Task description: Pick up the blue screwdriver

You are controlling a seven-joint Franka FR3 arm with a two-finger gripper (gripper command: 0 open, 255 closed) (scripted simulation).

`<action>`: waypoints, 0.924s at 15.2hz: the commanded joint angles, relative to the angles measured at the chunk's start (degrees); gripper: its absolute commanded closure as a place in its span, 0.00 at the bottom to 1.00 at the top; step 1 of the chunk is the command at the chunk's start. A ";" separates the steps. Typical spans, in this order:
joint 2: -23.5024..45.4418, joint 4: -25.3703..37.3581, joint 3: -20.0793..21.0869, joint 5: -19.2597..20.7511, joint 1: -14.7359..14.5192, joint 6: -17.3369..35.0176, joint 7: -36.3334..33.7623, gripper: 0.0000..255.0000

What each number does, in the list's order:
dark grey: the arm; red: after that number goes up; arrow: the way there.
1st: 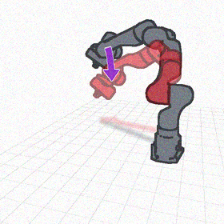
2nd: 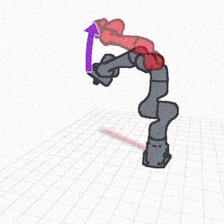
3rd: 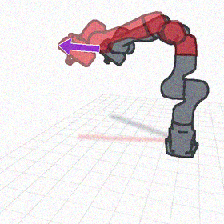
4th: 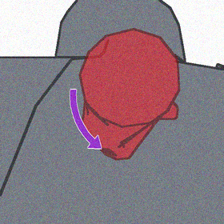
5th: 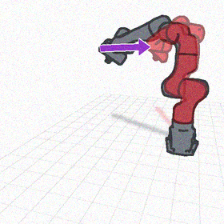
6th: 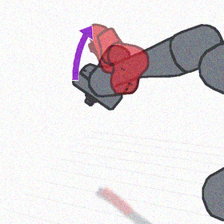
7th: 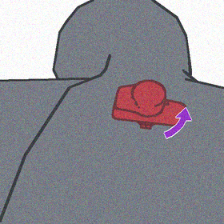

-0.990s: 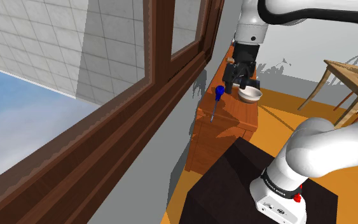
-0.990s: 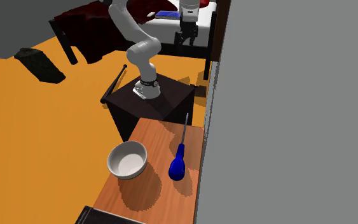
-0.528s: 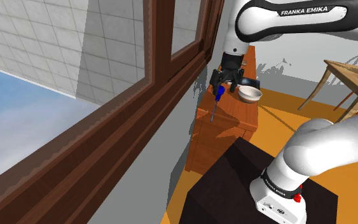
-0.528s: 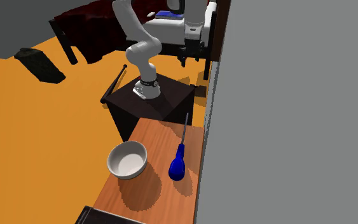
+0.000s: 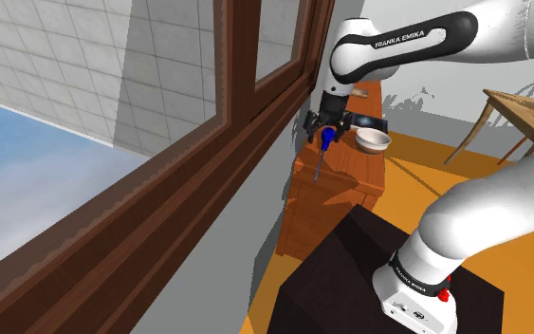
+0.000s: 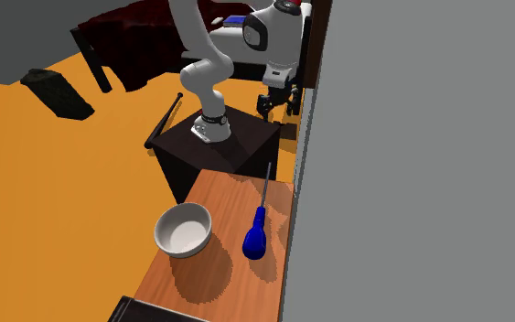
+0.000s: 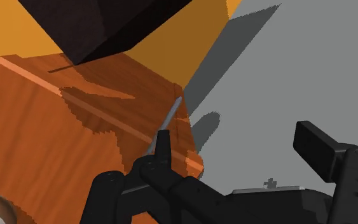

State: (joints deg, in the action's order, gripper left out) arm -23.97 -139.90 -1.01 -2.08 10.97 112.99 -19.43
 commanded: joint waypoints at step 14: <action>25.19 9.07 -5.90 1.53 8.01 20.17 -10.19 0.00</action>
State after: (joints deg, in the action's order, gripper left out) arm -0.43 -131.59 -6.28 -0.51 18.35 131.97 -29.25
